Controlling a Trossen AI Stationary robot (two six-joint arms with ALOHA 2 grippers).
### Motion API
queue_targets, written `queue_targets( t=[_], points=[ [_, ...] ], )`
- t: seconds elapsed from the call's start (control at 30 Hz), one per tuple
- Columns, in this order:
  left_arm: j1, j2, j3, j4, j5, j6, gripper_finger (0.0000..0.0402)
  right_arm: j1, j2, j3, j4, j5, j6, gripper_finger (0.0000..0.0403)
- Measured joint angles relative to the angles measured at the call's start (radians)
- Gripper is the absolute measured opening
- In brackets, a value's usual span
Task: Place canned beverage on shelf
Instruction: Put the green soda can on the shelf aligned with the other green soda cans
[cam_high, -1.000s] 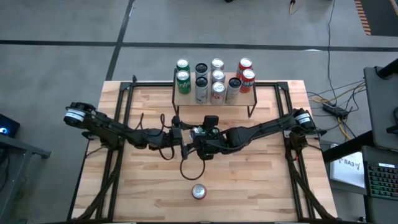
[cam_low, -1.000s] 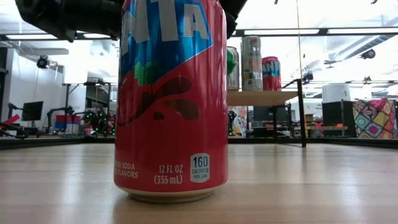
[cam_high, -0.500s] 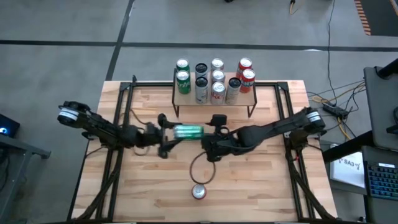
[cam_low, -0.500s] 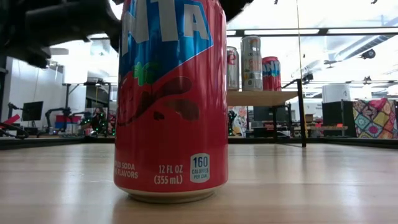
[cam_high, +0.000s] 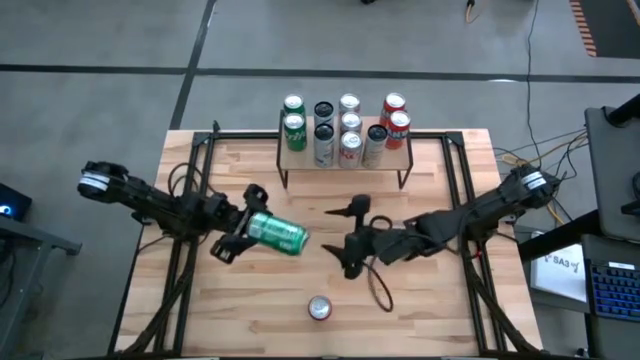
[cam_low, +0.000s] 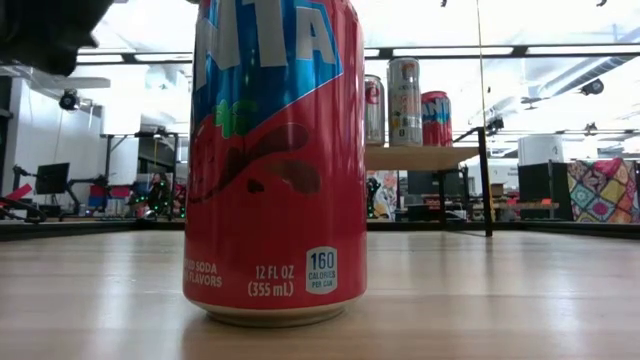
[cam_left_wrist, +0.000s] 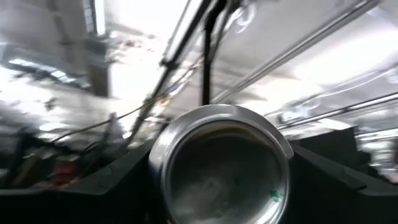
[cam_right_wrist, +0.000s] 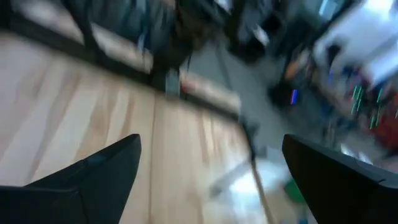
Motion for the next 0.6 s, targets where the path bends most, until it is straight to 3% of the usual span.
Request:
queue_targets(
  t=[0.2,0.3,0.4,0.6],
  points=[
    [0.0,0.077,0.118,0.0,0.165,-0.07,0.0289,-0.003,0.057,-0.249,0.895,-0.178,-0.354,0.0381],
    [-0.002,0.115,0.166,0.006,0.195,-0.093,0.0289,-0.011,0.109,-0.292,1.187,-0.312,-0.427,0.0381],
    [-0.002,0.156,0.198,0.001,0.197,-0.104,0.0289,-0.026,0.157,-0.28,1.255,-0.453,-0.421,0.0381],
    [-0.002,0.204,0.249,0.005,0.209,-0.104,0.0289,-0.032,0.247,-0.173,1.268,-0.469,-0.45,0.0381]
  ],
)
